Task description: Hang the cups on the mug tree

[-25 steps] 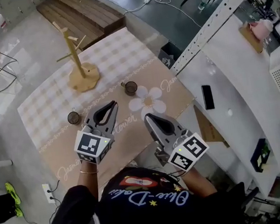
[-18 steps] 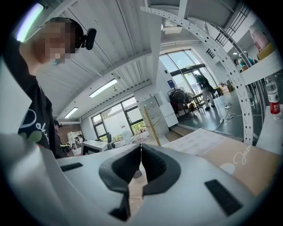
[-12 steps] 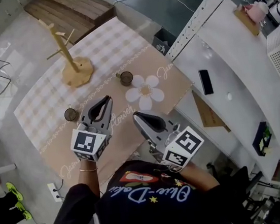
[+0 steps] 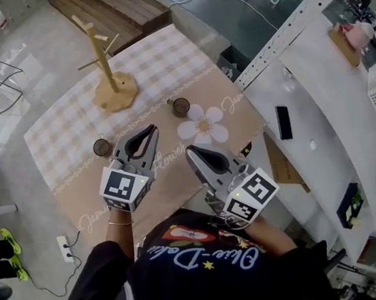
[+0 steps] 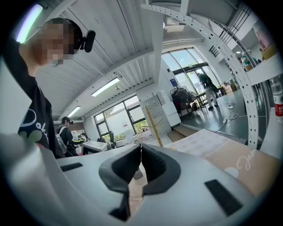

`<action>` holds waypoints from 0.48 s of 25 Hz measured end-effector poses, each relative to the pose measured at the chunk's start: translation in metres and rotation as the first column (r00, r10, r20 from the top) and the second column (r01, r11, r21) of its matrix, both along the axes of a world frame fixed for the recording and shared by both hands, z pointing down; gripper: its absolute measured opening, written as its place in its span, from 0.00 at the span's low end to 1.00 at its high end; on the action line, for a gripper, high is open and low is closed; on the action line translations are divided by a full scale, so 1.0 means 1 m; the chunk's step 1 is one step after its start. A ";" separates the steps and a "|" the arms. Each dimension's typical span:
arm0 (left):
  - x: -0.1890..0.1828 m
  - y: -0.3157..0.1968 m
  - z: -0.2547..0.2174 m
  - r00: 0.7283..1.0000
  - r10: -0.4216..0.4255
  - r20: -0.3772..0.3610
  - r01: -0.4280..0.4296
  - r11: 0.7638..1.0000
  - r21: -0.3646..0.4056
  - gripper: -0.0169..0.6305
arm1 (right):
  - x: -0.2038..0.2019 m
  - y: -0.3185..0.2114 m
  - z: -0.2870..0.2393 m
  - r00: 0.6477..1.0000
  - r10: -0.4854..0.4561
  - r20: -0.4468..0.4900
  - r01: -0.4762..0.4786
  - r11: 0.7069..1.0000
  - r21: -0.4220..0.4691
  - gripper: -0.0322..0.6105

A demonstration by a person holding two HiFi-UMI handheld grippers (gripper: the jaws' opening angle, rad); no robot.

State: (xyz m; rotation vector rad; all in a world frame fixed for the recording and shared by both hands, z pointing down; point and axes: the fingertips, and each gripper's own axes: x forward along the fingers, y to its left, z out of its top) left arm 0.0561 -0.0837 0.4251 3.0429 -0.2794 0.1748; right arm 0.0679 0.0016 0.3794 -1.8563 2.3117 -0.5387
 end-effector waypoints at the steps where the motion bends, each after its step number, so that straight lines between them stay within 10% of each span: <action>1: -0.001 -0.003 -0.001 1.000 -0.013 0.000 0.013 1.000 0.003 0.04 | -0.001 -0.003 -0.001 1.000 -0.020 -0.003 0.020 1.000 0.003 0.07; 12: 0.017 -0.009 0.030 0.997 -0.040 0.070 0.041 0.999 -0.021 0.04 | 0.034 -0.005 0.012 0.999 -0.025 0.038 0.026 0.999 -0.027 0.07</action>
